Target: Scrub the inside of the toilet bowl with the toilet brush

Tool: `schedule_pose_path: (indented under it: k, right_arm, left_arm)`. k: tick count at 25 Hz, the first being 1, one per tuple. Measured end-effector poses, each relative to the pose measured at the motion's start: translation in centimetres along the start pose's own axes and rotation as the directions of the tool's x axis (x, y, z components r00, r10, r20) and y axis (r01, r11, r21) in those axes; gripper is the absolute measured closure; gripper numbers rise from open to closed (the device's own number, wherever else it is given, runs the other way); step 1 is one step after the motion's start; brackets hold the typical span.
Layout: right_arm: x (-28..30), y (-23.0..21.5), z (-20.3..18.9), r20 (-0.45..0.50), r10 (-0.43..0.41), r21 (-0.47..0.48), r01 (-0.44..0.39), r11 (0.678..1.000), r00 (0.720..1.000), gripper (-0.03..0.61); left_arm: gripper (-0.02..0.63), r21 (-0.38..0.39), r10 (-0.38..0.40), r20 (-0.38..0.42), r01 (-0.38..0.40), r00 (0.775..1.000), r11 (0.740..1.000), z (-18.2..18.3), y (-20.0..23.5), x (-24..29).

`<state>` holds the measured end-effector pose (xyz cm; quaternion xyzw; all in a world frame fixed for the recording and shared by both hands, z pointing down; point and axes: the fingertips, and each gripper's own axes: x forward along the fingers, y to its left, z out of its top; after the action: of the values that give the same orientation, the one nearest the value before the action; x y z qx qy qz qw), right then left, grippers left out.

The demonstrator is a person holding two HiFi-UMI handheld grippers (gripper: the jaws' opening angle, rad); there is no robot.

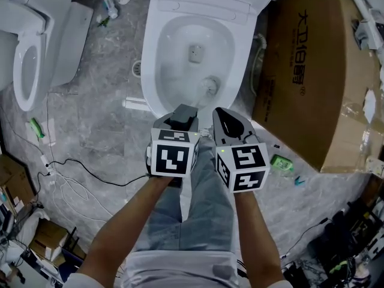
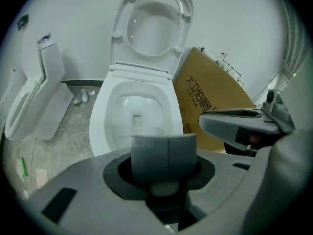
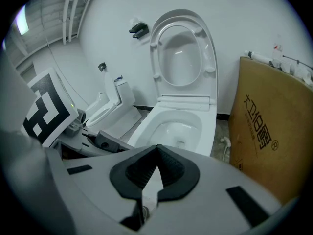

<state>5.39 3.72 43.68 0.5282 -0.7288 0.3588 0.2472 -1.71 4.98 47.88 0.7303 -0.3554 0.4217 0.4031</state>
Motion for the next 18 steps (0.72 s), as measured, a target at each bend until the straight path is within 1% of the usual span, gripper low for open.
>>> schedule_pose_path:
  k: [5, 13, 18]
  right_arm:
    - [1.2, -0.5, 0.4, 0.001, 0.013, -0.011, -0.013, 1.0, 1.0, 0.577]
    - [3.1, -2.1, 1.0, 0.001, 0.025, -0.032, -0.025, 0.999, 1.0, 0.577]
    - [3.8, -2.7, 1.4, -0.005, 0.033, -0.05, -0.034, 0.998, 0.999, 0.577]
  left_arm:
    - [0.457, -0.037, -0.023, 0.029, 0.024, 0.999, 0.999, 1.3, 0.1, 0.9]
    - [0.457, -0.055, -0.042, 0.102, 0.048, 0.994, 0.997, 3.9, 0.5, 2.7]
    - [0.457, -0.068, -0.047, 0.134, 0.056, 0.99, 0.996, 5.6, 0.6, 3.7]
